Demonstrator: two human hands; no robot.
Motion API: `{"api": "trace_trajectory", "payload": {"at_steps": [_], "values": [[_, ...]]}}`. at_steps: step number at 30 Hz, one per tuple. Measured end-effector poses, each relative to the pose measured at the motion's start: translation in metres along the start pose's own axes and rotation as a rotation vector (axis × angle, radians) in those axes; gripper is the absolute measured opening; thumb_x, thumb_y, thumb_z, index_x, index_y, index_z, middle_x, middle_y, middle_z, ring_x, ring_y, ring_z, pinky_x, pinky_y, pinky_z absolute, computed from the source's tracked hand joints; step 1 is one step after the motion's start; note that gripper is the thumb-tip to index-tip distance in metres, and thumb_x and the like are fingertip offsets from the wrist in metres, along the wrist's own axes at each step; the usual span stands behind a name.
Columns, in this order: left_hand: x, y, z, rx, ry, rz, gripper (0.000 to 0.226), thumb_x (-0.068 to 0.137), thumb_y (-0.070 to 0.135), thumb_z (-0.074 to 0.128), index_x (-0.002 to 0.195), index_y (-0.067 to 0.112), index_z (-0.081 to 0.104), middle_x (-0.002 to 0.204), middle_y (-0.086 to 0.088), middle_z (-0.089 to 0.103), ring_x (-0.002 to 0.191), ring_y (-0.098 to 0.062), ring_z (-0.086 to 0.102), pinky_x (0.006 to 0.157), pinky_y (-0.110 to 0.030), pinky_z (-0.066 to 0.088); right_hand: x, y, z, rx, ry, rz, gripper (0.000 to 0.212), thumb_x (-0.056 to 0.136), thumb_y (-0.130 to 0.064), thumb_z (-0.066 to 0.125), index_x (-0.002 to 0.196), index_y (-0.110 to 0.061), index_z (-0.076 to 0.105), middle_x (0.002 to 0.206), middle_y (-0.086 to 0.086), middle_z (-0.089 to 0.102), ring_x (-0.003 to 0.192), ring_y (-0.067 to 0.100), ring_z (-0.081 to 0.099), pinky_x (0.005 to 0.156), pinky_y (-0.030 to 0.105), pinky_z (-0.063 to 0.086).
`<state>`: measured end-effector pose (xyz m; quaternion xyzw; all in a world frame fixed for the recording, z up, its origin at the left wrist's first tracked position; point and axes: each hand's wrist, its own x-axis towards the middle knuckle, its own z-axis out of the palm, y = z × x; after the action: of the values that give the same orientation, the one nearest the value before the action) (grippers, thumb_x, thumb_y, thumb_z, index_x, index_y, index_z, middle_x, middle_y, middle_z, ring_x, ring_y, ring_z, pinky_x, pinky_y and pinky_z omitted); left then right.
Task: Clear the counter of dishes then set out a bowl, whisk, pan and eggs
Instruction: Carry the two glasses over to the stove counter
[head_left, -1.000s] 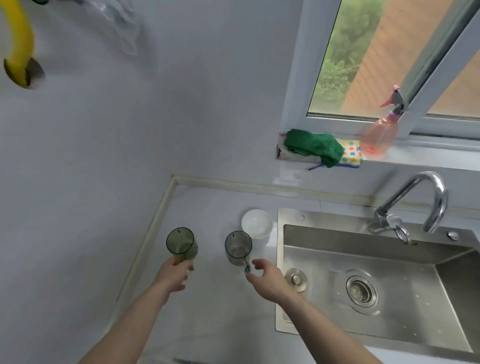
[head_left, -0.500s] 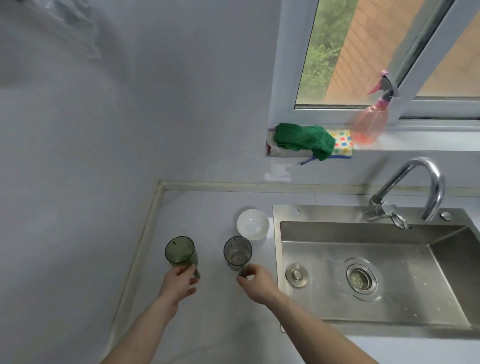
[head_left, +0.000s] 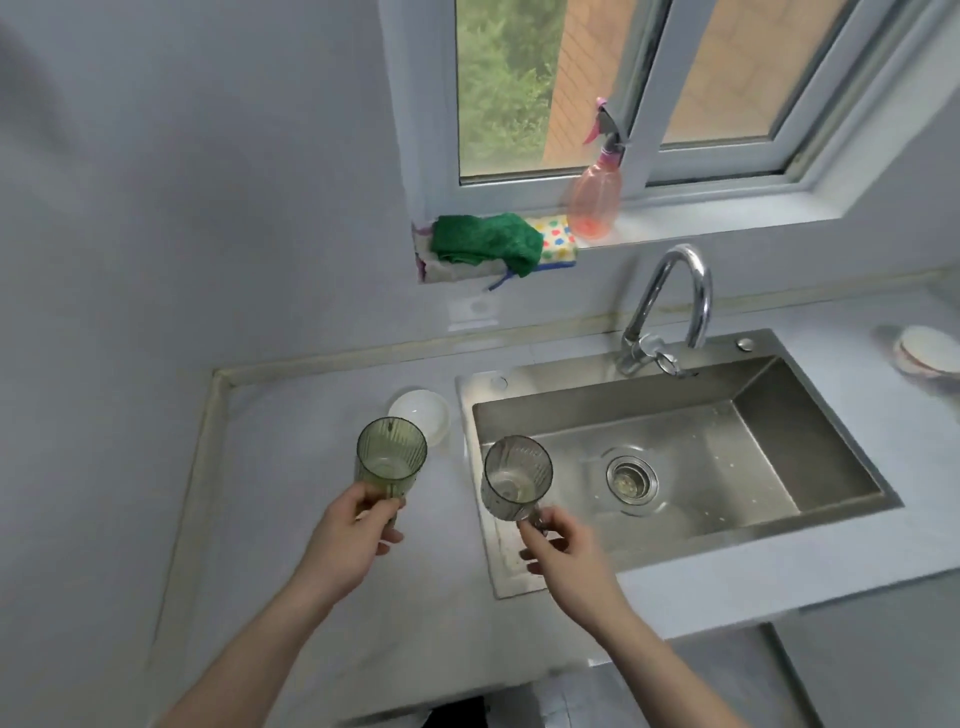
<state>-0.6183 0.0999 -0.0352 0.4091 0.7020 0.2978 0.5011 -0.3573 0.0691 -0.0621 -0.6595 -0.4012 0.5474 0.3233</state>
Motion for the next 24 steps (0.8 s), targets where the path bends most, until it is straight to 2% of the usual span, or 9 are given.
{"api": "trace_trajectory", "payload": {"at_steps": [3, 5, 8, 11, 14, 16, 20, 24], "values": [[-0.02, 0.029, 0.037, 0.07, -0.111, 0.082, 0.011, 0.098, 0.021, 0.062, 0.101, 0.014, 0.069, 0.093, -0.006, 0.069, 0.077, -0.017, 0.074, 0.073, -0.035, 0.057, -0.037, -0.002, -0.052, 0.043, 0.12, -0.027, 0.016, 0.096, -0.028, 0.068, 0.093, -0.012, 0.067, 0.081, -0.003, 0.07, 0.079, 0.018, 0.074, 0.079, 0.041, 0.06], [-0.042, 0.052, 0.075, 0.106, -0.196, 0.137, 0.011, 0.096, 0.024, 0.065, 0.098, 0.015, 0.07, 0.085, -0.003, 0.07, 0.075, -0.019, 0.074, 0.077, -0.041, 0.057, -0.068, 0.005, -0.095, 0.074, 0.229, -0.046, 0.017, 0.097, -0.028, 0.067, 0.096, -0.012, 0.068, 0.083, -0.004, 0.069, 0.079, 0.015, 0.074, 0.078, 0.037, 0.062], [-0.077, 0.078, 0.128, 0.114, -0.298, 0.187, 0.027, 0.082, 0.036, 0.069, 0.095, 0.012, 0.069, 0.081, -0.012, 0.072, 0.069, -0.019, 0.072, 0.077, -0.045, 0.058, -0.109, 0.025, -0.149, 0.088, 0.335, -0.062, 0.017, 0.099, -0.031, 0.064, 0.095, -0.016, 0.069, 0.09, 0.0, 0.071, 0.079, 0.014, 0.073, 0.077, 0.036, 0.062], [-0.126, 0.091, 0.191, 0.151, -0.397, 0.227, 0.01, 0.092, 0.026, 0.068, 0.092, 0.016, 0.069, 0.083, -0.013, 0.073, 0.07, -0.015, 0.071, 0.069, -0.034, 0.057, -0.161, 0.056, -0.207, 0.116, 0.45, -0.052, 0.017, 0.1, -0.033, 0.062, 0.093, -0.019, 0.07, 0.094, 0.0, 0.075, 0.078, 0.015, 0.074, 0.079, 0.038, 0.061], [-0.18, 0.099, 0.262, 0.181, -0.509, 0.293, 0.008, 0.09, 0.031, 0.065, 0.085, 0.03, 0.071, 0.079, -0.002, 0.073, 0.082, -0.026, 0.074, 0.08, -0.042, 0.059, -0.222, 0.094, -0.269, 0.153, 0.598, -0.036, 0.017, 0.1, -0.031, 0.062, 0.094, -0.018, 0.069, 0.094, 0.0, 0.075, 0.076, 0.013, 0.074, 0.08, 0.04, 0.062], [-0.216, 0.103, 0.306, 0.186, -0.588, 0.318, 0.006, 0.085, 0.033, 0.065, 0.083, 0.032, 0.07, 0.079, 0.0, 0.073, 0.081, -0.026, 0.074, 0.079, -0.043, 0.058, -0.261, 0.118, -0.306, 0.174, 0.67, -0.032, 0.019, 0.101, -0.032, 0.061, 0.093, -0.016, 0.068, 0.092, 0.0, 0.074, 0.077, 0.013, 0.074, 0.081, 0.041, 0.061], [-0.282, 0.101, 0.386, 0.161, -0.728, 0.331, 0.008, 0.099, 0.012, 0.06, 0.093, 0.01, 0.066, 0.085, -0.006, 0.074, 0.072, -0.019, 0.07, 0.074, -0.04, 0.056, -0.325, 0.158, -0.361, 0.228, 0.778, 0.002, 0.022, 0.102, -0.039, 0.058, 0.095, -0.021, 0.069, 0.095, -0.005, 0.075, 0.082, 0.01, 0.074, 0.082, 0.035, 0.06], [-0.344, 0.099, 0.455, 0.228, -0.868, 0.367, 0.011, 0.101, 0.008, 0.056, 0.096, 0.008, 0.066, 0.074, 0.0, 0.073, 0.072, -0.02, 0.069, 0.072, -0.039, 0.058, -0.388, 0.2, -0.404, 0.332, 0.933, 0.024, 0.019, 0.101, -0.038, 0.059, 0.097, -0.023, 0.07, 0.092, -0.001, 0.075, 0.081, 0.011, 0.073, 0.082, 0.032, 0.06]]}}
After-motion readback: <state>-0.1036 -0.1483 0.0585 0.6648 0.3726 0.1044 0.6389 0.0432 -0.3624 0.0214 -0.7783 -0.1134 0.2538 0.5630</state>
